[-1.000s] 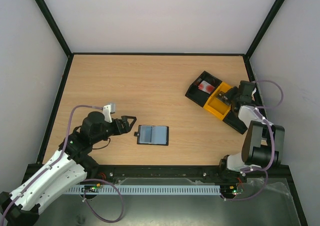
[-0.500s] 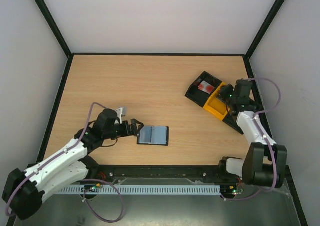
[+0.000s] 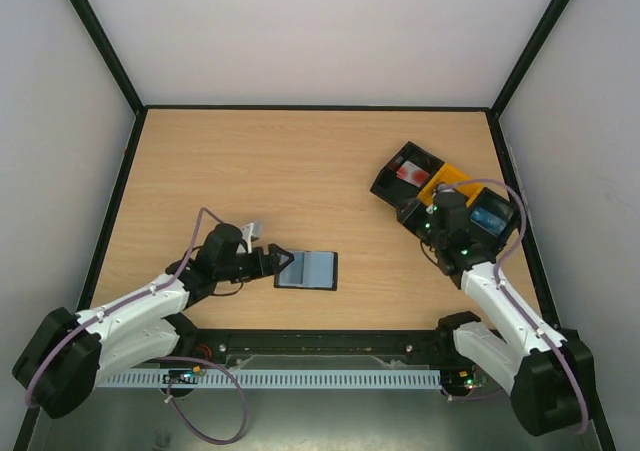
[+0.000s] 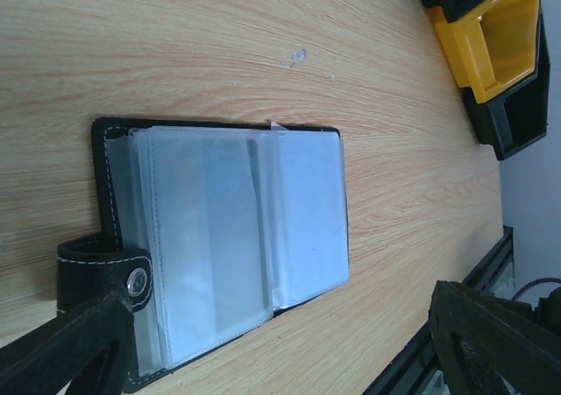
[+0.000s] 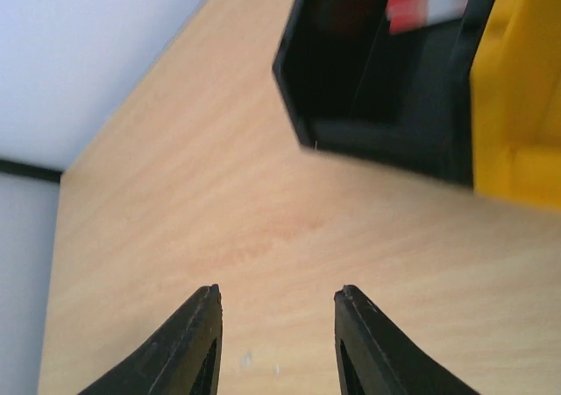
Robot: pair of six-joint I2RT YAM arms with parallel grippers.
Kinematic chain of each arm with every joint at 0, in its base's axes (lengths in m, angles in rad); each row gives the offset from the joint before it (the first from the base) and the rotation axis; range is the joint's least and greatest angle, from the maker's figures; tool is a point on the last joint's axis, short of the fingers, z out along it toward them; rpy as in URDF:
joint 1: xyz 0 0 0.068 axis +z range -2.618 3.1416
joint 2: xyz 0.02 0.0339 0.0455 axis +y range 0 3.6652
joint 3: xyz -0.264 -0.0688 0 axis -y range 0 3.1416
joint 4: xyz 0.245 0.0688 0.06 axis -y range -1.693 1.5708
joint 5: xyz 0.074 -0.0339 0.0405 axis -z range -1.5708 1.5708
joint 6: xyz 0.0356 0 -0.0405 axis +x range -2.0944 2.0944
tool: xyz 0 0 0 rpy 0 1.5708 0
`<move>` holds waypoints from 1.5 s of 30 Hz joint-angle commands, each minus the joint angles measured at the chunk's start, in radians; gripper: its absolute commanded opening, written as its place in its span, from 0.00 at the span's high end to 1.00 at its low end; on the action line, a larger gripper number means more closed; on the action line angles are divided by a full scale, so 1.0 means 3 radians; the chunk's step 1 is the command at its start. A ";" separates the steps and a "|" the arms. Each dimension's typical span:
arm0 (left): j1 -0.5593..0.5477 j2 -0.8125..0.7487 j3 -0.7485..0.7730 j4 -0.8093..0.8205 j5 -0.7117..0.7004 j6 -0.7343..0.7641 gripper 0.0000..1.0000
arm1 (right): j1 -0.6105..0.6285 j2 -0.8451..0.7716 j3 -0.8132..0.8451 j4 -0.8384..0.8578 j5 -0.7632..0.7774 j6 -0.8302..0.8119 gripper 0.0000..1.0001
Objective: Take the credit cards out of the card holder
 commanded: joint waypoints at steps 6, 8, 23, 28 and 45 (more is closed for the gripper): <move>0.0019 0.0082 -0.0179 0.0799 0.0226 -0.0233 0.05 | 0.1195 0.0222 -0.0372 0.0320 0.0379 0.0584 0.64; 0.0019 0.0068 -0.0275 0.1110 0.0340 -0.0327 0.04 | 0.1413 0.0381 -0.0383 0.0446 0.0411 0.0650 0.64; 0.0183 -0.0137 -0.0686 0.1367 0.0401 -0.0697 0.01 | 0.2532 0.1801 0.0147 0.1269 0.0372 0.0880 0.70; 0.0397 -0.0489 -0.0845 0.1220 0.0436 -0.0910 0.00 | 0.2650 0.2289 0.0439 0.1279 0.0317 0.0812 0.70; 0.0612 -0.0749 -0.0830 0.1014 0.0591 -0.0914 0.00 | 0.2775 0.2647 0.0580 0.1389 0.0093 0.0584 0.75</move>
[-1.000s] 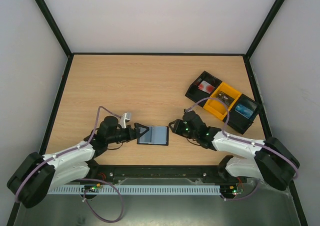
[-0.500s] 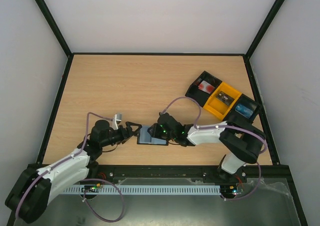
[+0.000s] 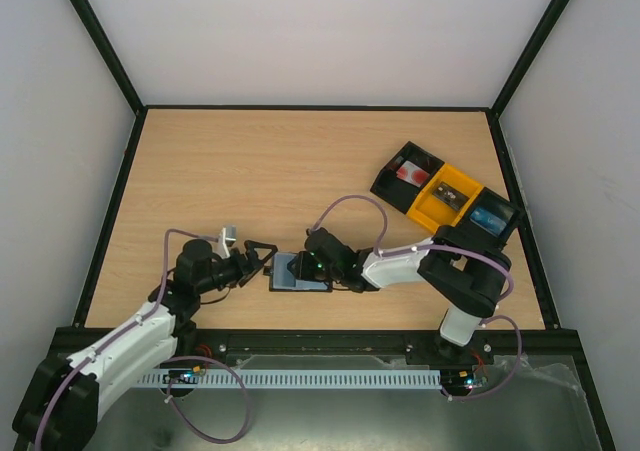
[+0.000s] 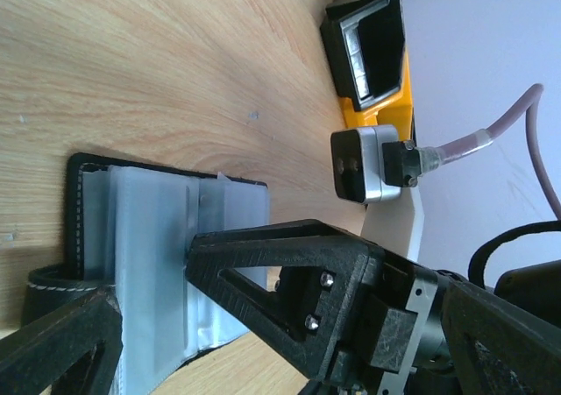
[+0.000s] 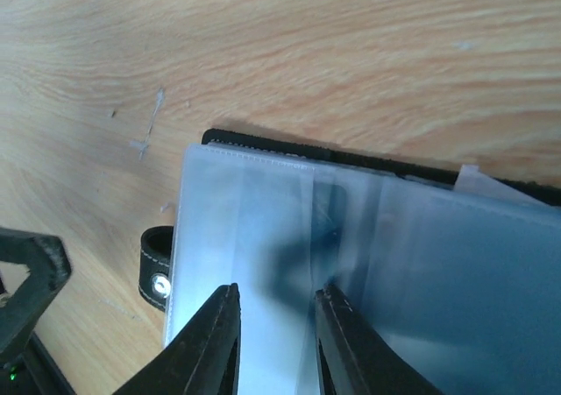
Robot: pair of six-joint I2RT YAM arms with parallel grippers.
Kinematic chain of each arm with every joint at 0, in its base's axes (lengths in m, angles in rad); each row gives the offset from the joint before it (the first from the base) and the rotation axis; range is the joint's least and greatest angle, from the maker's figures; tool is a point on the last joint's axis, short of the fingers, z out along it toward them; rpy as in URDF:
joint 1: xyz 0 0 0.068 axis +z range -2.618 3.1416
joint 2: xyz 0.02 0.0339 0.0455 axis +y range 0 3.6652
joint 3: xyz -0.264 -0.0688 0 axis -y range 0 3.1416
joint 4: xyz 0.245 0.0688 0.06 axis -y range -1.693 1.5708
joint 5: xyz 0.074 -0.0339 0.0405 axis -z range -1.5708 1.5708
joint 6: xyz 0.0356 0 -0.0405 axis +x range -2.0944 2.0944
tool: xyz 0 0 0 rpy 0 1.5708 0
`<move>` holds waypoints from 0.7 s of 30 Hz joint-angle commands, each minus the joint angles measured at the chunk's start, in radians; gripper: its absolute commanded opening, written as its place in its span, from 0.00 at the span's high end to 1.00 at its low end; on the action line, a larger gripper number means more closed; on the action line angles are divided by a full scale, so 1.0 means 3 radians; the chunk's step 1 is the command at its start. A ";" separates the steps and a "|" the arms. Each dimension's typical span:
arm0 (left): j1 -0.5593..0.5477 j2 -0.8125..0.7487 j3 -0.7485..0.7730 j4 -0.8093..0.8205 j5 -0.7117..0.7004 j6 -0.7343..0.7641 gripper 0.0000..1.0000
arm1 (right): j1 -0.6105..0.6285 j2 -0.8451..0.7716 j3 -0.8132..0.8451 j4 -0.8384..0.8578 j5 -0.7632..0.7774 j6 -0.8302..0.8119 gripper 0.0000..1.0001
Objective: Take the credit cards out of the card holder
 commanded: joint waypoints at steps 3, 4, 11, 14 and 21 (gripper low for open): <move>0.0017 0.0301 0.0016 0.0365 0.0283 0.0006 0.00 | 0.0066 -0.0009 -0.0041 0.0105 -0.0042 -0.0106 0.76; 0.0017 0.0361 0.0033 0.0401 0.0308 0.0018 0.00 | 0.0068 0.0010 -0.0047 0.0110 -0.0044 -0.0107 0.76; 0.0017 0.0708 0.0170 0.0407 0.0249 0.0242 0.00 | 0.0064 0.0067 -0.0185 0.0310 -0.0084 -0.0017 0.78; 0.0017 0.0855 0.0167 0.0544 0.0279 0.0239 0.00 | 0.0065 0.0057 -0.0220 0.0332 -0.0068 -0.0016 0.78; 0.0017 0.1162 0.0223 0.0739 0.0326 0.0310 0.00 | 0.0062 0.0079 -0.0251 0.0390 -0.0090 0.0000 0.78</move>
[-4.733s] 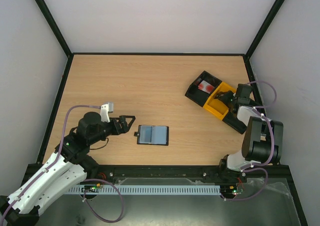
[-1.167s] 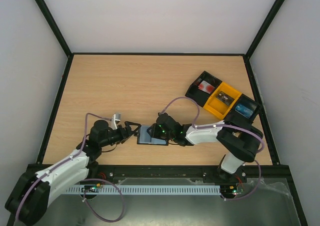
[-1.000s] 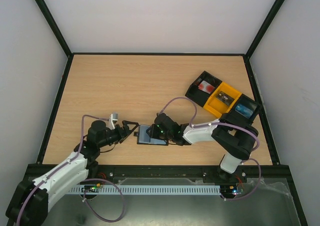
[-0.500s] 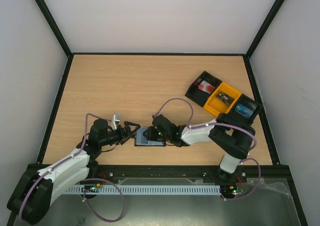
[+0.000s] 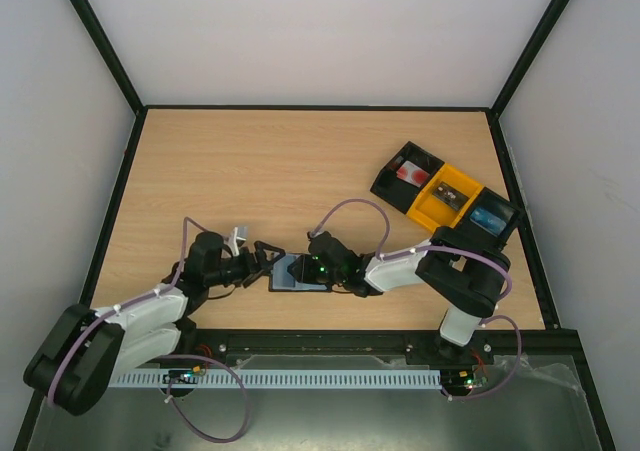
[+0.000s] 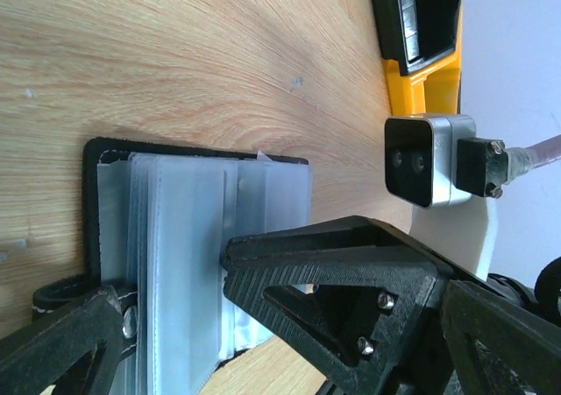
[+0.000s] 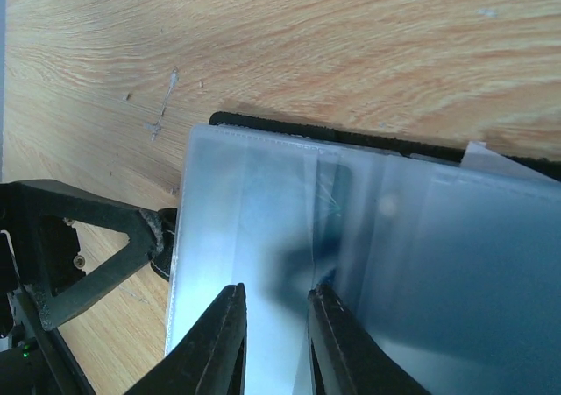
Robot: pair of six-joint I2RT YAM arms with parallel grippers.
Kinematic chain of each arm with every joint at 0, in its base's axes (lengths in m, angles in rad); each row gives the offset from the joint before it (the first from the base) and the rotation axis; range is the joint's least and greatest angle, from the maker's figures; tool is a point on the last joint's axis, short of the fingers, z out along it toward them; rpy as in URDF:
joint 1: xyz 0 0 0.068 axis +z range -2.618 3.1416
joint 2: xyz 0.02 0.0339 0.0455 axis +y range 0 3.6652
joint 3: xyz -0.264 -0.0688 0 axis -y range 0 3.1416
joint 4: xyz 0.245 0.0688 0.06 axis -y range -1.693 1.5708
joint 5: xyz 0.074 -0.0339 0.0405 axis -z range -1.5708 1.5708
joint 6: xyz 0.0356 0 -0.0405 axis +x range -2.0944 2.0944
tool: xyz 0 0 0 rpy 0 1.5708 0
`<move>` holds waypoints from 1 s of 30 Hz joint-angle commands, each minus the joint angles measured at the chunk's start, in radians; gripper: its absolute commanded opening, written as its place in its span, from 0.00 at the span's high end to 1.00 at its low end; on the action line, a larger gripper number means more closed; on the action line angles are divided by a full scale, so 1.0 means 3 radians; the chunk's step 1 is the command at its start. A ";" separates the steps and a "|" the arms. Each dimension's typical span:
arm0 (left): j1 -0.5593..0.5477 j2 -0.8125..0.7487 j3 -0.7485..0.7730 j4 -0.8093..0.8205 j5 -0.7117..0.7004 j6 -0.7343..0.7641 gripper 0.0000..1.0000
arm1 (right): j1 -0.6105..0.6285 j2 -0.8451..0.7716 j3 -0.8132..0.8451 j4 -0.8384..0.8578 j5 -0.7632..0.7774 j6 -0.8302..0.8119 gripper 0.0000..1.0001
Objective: Take the credit cards out of the card holder
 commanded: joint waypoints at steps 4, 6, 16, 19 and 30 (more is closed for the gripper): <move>0.0017 0.0200 0.0167 0.0257 0.0112 0.0128 0.00 | 0.0027 0.0076 -0.0074 0.0049 0.0023 0.0013 0.78; 0.0017 0.0191 0.0177 0.0259 0.0110 0.0133 0.00 | 0.0021 0.0089 -0.0081 0.0069 0.0021 0.0017 0.78; 0.0017 0.0415 0.0219 0.0274 0.0061 0.0188 0.00 | 0.0020 0.0113 -0.0089 0.0129 -0.0004 0.0028 0.78; 0.0017 0.0486 0.0215 0.0346 0.0089 0.0172 0.00 | 0.0021 0.0111 -0.0099 0.0133 0.0003 0.0028 0.78; 0.0012 0.0574 0.0231 0.0526 0.0198 0.0047 0.00 | 0.0024 0.0111 -0.0137 0.0173 0.0024 0.0032 0.78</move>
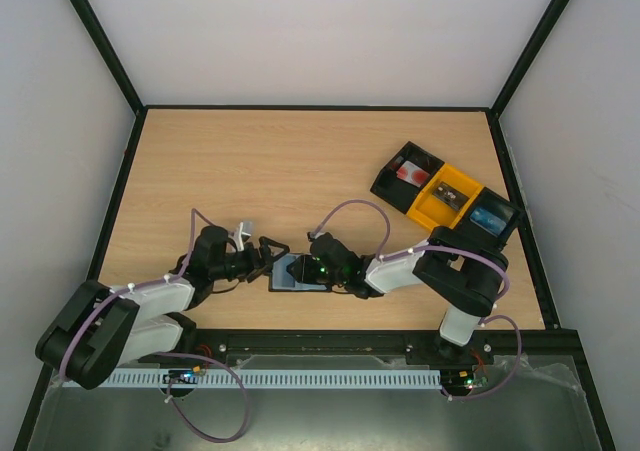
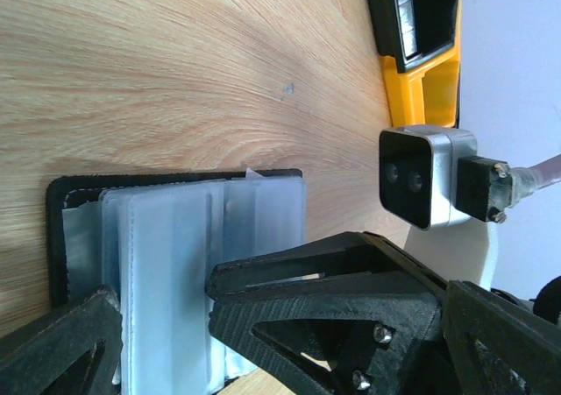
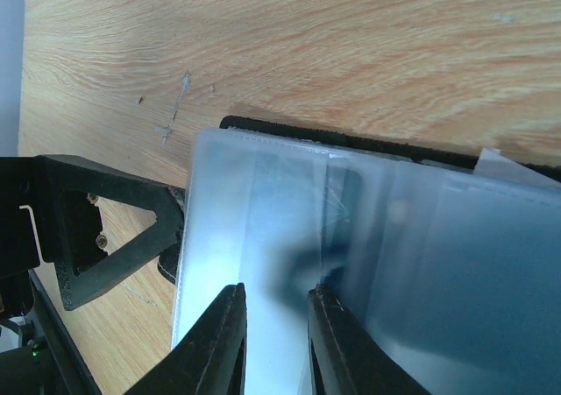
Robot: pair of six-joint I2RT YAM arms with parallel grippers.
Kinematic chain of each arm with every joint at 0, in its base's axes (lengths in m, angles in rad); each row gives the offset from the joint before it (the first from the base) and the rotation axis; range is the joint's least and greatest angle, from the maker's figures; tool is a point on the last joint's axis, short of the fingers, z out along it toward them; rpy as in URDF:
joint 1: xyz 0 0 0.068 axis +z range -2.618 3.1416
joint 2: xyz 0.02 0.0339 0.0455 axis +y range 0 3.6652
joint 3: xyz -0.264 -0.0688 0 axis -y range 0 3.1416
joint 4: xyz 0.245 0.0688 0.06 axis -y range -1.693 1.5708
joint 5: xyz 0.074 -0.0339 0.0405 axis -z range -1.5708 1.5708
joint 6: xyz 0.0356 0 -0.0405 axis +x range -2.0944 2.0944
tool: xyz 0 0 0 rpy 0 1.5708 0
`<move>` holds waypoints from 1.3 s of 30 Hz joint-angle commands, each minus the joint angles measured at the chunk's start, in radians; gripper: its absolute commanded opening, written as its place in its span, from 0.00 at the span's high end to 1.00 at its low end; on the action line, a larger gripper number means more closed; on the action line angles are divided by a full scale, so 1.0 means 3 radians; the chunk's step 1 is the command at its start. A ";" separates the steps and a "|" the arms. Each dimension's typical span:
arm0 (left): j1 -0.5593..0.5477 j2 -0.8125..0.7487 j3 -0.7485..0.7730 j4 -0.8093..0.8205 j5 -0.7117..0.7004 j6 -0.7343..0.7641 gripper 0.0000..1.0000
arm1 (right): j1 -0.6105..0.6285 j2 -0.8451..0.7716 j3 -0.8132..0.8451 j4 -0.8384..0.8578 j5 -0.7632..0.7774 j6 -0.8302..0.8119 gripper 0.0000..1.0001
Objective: Take the credit cards out of the card holder
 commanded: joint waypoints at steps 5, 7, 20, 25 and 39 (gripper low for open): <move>-0.0023 0.0042 0.0059 0.0366 0.0238 -0.0170 0.07 | 0.0022 0.0019 -0.0124 0.0006 0.0108 0.0067 0.79; -0.0064 0.0047 0.0058 0.0404 0.0249 -0.0198 0.10 | 0.0020 -0.0008 -0.0133 0.0018 0.0132 0.0068 0.79; -0.0186 0.0035 0.0113 0.0355 0.0197 -0.0229 0.30 | 0.0020 -0.0271 -0.0260 0.0065 0.0326 0.0095 0.78; -0.0212 0.0047 0.0154 0.0277 0.0177 -0.0195 0.35 | 0.0021 -0.0304 -0.0285 0.0069 0.0327 0.0105 0.78; -0.0241 -0.0069 0.0260 -0.0191 -0.0025 0.0035 0.33 | 0.0024 -0.0124 -0.0253 0.0118 0.0267 0.0106 0.91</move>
